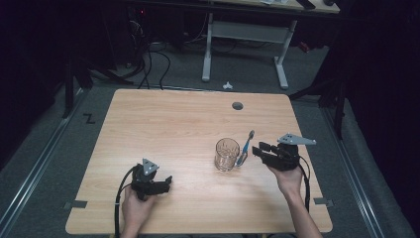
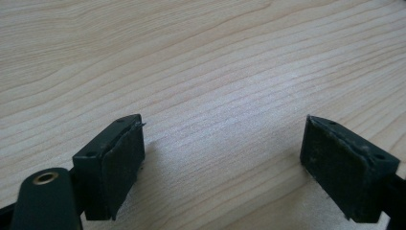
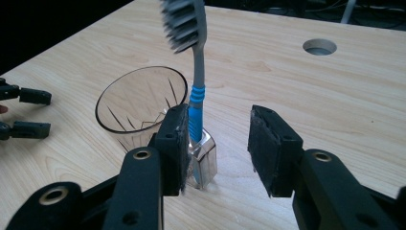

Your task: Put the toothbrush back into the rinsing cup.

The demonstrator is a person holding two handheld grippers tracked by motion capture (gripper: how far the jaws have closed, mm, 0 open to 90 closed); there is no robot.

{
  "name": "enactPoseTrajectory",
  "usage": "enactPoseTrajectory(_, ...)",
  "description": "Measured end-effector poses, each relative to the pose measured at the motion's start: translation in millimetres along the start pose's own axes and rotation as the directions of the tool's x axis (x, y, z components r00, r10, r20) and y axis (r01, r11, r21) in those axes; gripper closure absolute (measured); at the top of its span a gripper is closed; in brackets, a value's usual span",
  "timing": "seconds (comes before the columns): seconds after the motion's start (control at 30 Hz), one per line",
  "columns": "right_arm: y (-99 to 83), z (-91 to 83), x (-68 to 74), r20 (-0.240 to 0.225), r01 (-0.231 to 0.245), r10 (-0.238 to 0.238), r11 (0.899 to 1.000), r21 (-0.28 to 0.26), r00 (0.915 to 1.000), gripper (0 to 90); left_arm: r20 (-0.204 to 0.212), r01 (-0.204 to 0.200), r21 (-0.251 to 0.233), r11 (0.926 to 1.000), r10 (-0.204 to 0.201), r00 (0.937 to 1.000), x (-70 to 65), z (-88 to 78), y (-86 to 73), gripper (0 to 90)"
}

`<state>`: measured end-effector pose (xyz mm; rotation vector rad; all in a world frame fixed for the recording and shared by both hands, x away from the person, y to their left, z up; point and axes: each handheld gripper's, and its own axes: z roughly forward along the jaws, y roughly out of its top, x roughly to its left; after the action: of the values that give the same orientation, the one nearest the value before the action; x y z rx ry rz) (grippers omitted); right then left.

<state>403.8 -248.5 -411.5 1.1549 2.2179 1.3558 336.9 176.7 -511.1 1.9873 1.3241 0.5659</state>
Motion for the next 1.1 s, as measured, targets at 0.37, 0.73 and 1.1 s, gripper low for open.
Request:
enactPoseTrajectory(0.37,-7.7,-9.5,-3.7,0.005,-0.02,0.02,1.0,-0.019,0.9998,60.7,0.0,0.0,0.0,1.0,0.0,1.0,0.0,0.0,0.0,15.8)
enactPoseTrajectory(0.73,-15.0,-13.9,-5.7,0.007,-0.034,0.034,0.999,-0.027,0.9994,61.0,0.0,0.0,0.0,1.0,0.0,1.0,0.0,0.0,0.0,15.8)
enactPoseTrajectory(1.1,-24.5,-18.4,-7.6,0.009,-0.054,0.054,0.998,-0.028,0.9985,61.1,0.0,-0.001,0.0,1.0,0.001,1.0,0.0,0.0,0.0,15.8)
